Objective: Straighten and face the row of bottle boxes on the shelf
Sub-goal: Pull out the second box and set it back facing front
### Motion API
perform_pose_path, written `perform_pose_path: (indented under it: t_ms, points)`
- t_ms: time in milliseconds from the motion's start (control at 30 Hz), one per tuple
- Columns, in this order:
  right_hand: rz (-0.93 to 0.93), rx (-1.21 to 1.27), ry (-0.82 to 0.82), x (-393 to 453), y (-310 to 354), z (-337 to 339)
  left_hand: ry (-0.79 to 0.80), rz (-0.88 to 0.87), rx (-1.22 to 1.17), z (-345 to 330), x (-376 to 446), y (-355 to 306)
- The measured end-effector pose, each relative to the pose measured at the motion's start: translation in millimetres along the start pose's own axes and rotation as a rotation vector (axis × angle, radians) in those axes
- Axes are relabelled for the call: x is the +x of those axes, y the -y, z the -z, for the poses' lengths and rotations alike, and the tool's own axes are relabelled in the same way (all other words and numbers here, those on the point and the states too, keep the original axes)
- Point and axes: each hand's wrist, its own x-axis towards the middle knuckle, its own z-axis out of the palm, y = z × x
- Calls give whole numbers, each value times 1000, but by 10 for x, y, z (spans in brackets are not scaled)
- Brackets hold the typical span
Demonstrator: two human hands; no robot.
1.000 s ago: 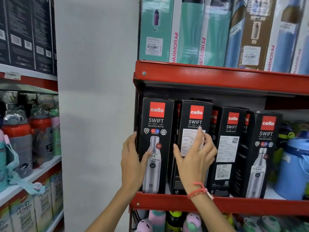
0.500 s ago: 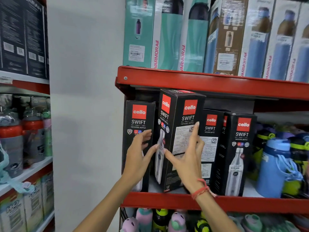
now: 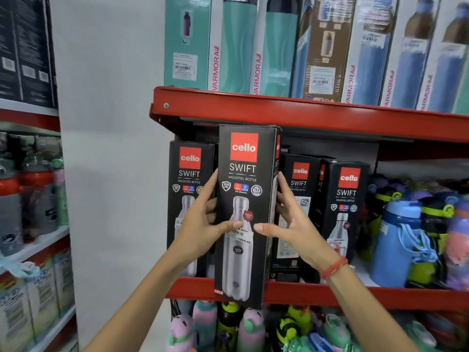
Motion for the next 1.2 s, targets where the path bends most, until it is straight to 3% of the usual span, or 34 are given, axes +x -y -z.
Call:
perform_pose_path:
  t_ms: [100,300,733,900,1067,1133,1200]
  points:
    - [-1,-5,53,111,-26,30,-84,-46,77,-128,18,67]
    - [16,-57,6,325,-126,3,-195,-20,106,-270,166,253]
    - [-29,-181,-104,580,-528,-226,-264,56,315,-422,352,634]
    - [-36,-366,-291,584,-522,-305,-274,80,395,-458,340,632]
    - [166,-606,-709,355,-479,-267,-342,12,529,-520,257,597]
    - [75,-789,-815,301,-519,-236,-389,-46,550,-535,221,580]
    - [-137,-863,-849,283,-592,-251,-425,-96,568,-579,193,557]
